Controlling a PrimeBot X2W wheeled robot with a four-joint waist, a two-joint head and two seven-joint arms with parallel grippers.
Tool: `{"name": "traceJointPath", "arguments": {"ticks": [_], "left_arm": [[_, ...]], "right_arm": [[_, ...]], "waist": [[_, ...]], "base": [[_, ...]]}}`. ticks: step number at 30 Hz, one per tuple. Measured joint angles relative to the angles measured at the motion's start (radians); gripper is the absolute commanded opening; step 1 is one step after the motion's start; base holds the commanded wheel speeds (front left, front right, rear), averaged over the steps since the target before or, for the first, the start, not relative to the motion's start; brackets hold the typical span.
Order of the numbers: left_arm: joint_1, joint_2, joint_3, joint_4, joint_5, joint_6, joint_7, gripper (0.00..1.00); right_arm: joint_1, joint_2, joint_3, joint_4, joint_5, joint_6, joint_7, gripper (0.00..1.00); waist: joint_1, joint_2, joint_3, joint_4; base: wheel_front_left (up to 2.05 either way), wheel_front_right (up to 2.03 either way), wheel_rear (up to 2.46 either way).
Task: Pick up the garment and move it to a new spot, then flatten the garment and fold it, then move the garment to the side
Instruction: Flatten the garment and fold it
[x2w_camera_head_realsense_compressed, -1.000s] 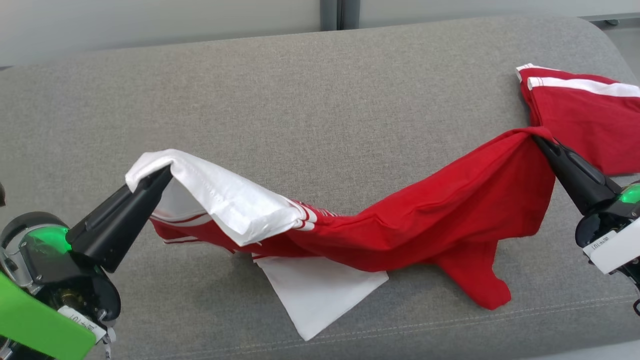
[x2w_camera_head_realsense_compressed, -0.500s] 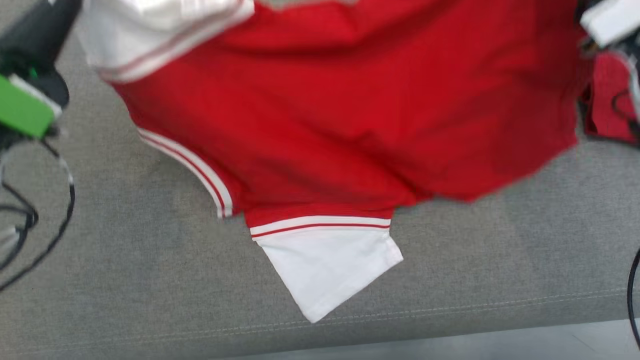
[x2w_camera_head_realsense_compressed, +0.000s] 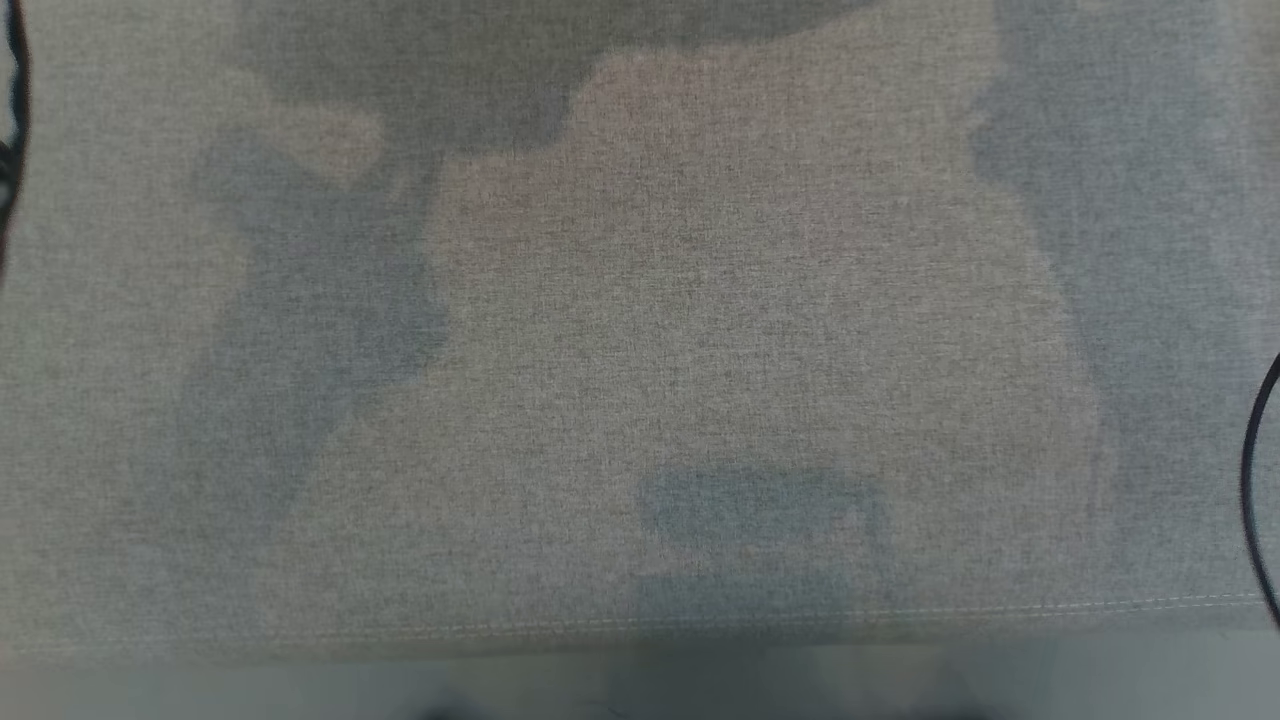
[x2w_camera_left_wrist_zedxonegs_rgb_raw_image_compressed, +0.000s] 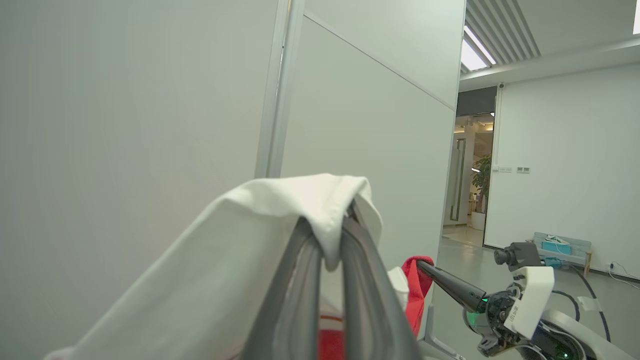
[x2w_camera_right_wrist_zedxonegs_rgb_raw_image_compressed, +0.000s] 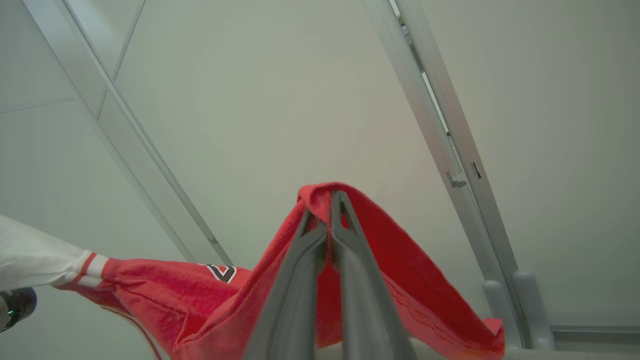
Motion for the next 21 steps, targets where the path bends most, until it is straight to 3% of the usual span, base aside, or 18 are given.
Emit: {"name": "traceJointPath", "arguments": {"ticks": [4, 7, 8, 10, 13, 17, 21], "left_arm": [[0.251, 0.058, -0.075, 0.016, 0.075, -0.042, -0.047, 0.00], [0.575, 0.107, -0.123, 0.119, 0.089, -0.018, -0.068, 0.00], [0.755, 0.095, -0.130, 0.181, 0.051, 0.002, -0.106, 0.00], [0.864, 0.070, -0.128, 0.229, 0.019, 0.017, -0.152, 0.00], [0.924, 0.033, -0.110, 0.248, -0.039, 0.012, -0.183, 0.00], [0.936, 0.000, -0.109, 0.245, -0.077, -0.035, -0.182, 0.00], [0.937, 0.003, -0.133, 0.212, -0.098, -0.084, -0.175, 0.00]], "right_arm": [[0.278, 0.025, 0.055, 0.009, 0.036, 0.084, -0.062, 0.00], [0.529, 0.039, 0.100, 0.058, 0.054, 0.129, -0.100, 0.00], [0.645, 0.037, 0.097, 0.077, 0.081, 0.140, -0.125, 0.00], [0.721, 0.029, 0.089, 0.086, 0.099, 0.153, -0.147, 0.00], [0.785, 0.005, 0.089, 0.105, 0.101, 0.176, -0.167, 0.00], [0.882, -0.023, 0.064, 0.151, 0.107, 0.185, -0.204, 0.00], [0.913, -0.034, 0.059, 0.185, 0.105, 0.192, -0.228, 0.00]], "waist": [[0.0002, 0.0000, 0.051, 0.002], [0.0002, 0.0000, 0.058, -0.007], [0.0001, 0.0000, 0.050, -0.010], [0.0001, 0.0000, 0.034, -0.014], [0.0001, 0.0000, -0.001, -0.019], [0.0000, 0.0000, -0.059, -0.028], [-0.0001, 0.0000, -0.118, -0.031]], "base": [[0.00, 0.00, 0.00], [0.00, 0.00, 0.00], [0.00, 0.00, 0.00], [0.00, 0.00, 0.00], [0.00, 0.00, 0.00], [0.00, 0.00, 0.00], [0.00, 0.00, 0.00]]}}
